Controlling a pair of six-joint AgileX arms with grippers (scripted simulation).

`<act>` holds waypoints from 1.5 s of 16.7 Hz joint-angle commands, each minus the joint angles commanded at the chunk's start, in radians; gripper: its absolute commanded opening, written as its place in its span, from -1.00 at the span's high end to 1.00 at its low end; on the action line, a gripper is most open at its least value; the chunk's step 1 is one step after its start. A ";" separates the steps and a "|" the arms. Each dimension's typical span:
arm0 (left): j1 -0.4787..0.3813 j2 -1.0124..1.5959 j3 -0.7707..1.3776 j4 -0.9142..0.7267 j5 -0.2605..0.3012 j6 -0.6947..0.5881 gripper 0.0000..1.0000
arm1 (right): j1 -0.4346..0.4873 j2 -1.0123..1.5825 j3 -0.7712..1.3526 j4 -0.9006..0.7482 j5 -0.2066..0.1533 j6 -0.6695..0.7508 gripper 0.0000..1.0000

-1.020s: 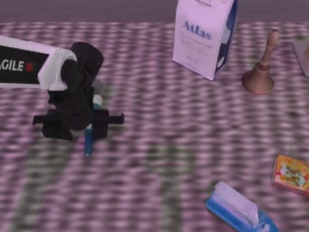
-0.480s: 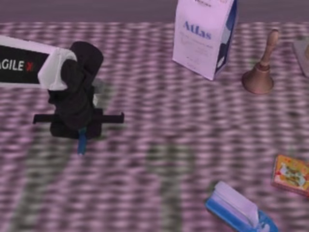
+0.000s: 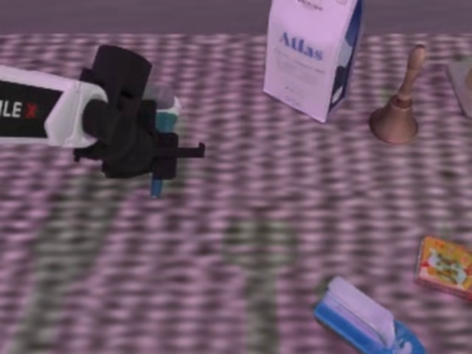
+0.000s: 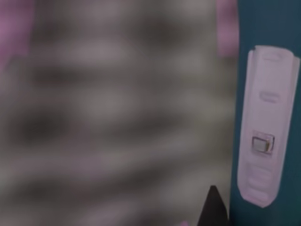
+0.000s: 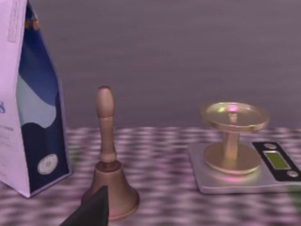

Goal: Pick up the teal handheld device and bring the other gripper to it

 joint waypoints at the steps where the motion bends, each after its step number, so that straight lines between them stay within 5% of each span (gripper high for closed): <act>1: 0.002 -0.015 -0.022 0.078 0.029 0.017 1.00 | 0.000 0.000 0.000 0.000 0.000 0.000 -1.00; 9: 0.027 -0.178 -0.231 0.789 0.281 0.162 1.00 | 0.000 0.000 0.000 0.000 0.000 0.000 -1.00; 14: 0.040 -0.283 -0.312 1.059 0.389 0.231 1.00 | 0.000 0.000 0.000 0.000 0.000 0.000 -1.00; 21: 0.034 -0.302 -0.320 1.096 0.400 0.243 1.00 | 0.000 0.000 0.000 0.000 0.000 0.000 -1.00; 25: -0.065 -0.333 -0.357 1.136 0.295 0.214 1.00 | 0.000 0.000 0.000 0.000 0.000 0.000 -1.00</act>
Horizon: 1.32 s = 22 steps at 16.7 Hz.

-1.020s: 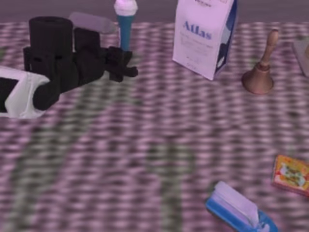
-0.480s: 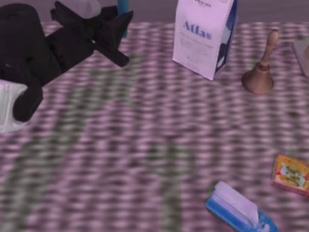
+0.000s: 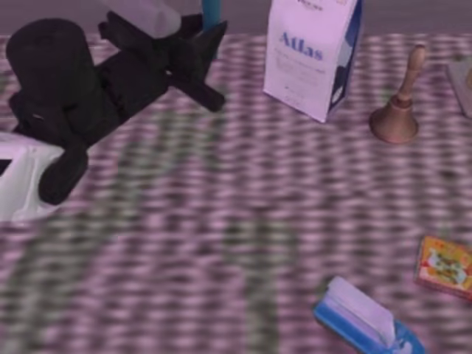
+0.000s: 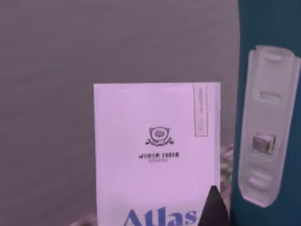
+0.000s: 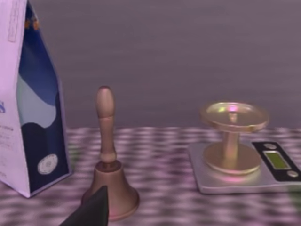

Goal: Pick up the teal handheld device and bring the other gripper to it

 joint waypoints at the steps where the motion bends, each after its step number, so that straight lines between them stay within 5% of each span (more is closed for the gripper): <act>1: -0.038 -0.013 -0.015 0.015 -0.042 -0.012 1.00 | 0.000 0.000 0.000 0.000 0.000 0.000 -1.00; 6: -0.203 -0.072 -0.077 0.081 -0.222 -0.066 1.00 | 0.000 0.000 0.000 0.000 0.000 0.000 -1.00; 18: -0.213 -0.076 -0.081 0.086 -0.232 -0.069 1.00 | 0.001 0.001 0.001 0.001 -0.001 0.000 -1.00; 22: -0.213 -0.076 -0.081 0.086 -0.232 -0.069 1.00 | 0.055 0.109 0.081 0.049 -0.041 -0.006 -1.00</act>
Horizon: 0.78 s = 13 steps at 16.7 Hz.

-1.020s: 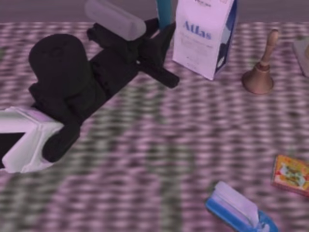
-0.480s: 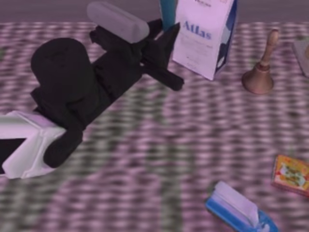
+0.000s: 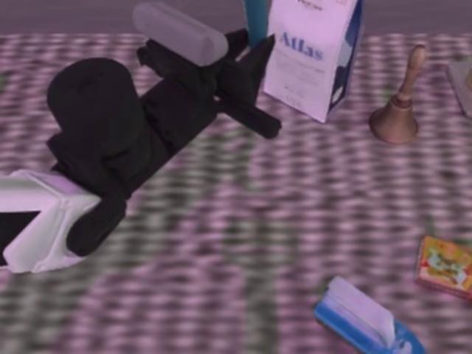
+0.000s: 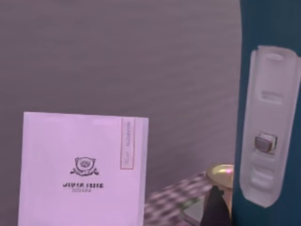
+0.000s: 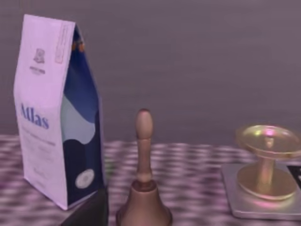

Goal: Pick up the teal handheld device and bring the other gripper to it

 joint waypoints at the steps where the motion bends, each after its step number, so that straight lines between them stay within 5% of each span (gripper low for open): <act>1: 0.000 0.000 0.000 0.000 0.000 0.000 1.00 | 0.023 0.054 0.036 0.021 -0.017 -0.003 -1.00; 13: 0.000 0.000 0.000 0.000 0.000 0.000 1.00 | 0.370 0.932 0.550 0.324 -0.279 -0.044 -1.00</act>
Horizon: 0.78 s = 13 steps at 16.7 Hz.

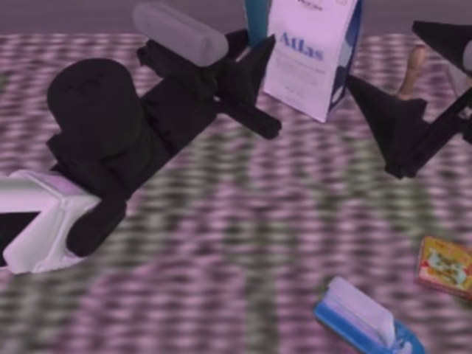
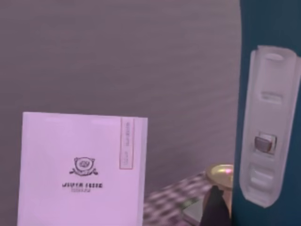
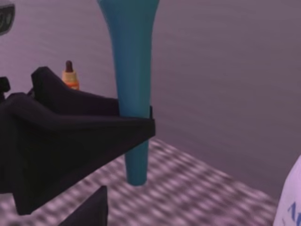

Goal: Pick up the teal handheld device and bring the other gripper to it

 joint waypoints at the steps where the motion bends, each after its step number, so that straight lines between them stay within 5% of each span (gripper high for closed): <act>1: 0.000 0.000 0.000 0.000 0.000 0.000 1.00 | 0.022 0.053 0.033 0.020 -0.016 -0.003 -1.00; 6: 0.000 0.000 0.000 0.000 0.000 0.000 1.00 | 0.080 0.189 0.123 0.075 -0.061 -0.012 -1.00; 13: 0.000 0.000 0.000 0.000 0.000 0.000 1.00 | 0.091 0.226 0.157 0.083 -0.048 -0.010 -1.00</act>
